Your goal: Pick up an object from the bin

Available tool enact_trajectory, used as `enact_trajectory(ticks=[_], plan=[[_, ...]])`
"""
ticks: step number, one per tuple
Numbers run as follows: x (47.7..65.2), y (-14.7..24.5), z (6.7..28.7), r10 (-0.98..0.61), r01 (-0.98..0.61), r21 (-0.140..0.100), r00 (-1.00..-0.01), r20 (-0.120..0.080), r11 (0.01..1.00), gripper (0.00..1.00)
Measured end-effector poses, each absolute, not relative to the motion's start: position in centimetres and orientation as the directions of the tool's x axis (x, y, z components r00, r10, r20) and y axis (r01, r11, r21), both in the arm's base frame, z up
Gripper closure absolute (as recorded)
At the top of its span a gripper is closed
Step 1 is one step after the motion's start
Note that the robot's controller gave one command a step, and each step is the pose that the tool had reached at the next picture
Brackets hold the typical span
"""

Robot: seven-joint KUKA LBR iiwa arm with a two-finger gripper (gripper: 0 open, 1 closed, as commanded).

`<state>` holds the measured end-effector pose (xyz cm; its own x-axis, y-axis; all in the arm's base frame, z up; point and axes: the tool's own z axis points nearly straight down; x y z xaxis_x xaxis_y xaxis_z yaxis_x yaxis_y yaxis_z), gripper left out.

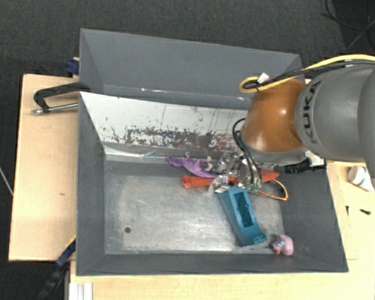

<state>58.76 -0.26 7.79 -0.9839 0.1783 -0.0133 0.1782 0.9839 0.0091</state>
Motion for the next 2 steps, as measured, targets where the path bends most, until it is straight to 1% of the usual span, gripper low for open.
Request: enact_trajectory(ticks=[2], plan=[[58.78, -0.20, 7.82, 0.178, 0.178, 0.008, -0.984, -0.012, 0.984, 1.00]])
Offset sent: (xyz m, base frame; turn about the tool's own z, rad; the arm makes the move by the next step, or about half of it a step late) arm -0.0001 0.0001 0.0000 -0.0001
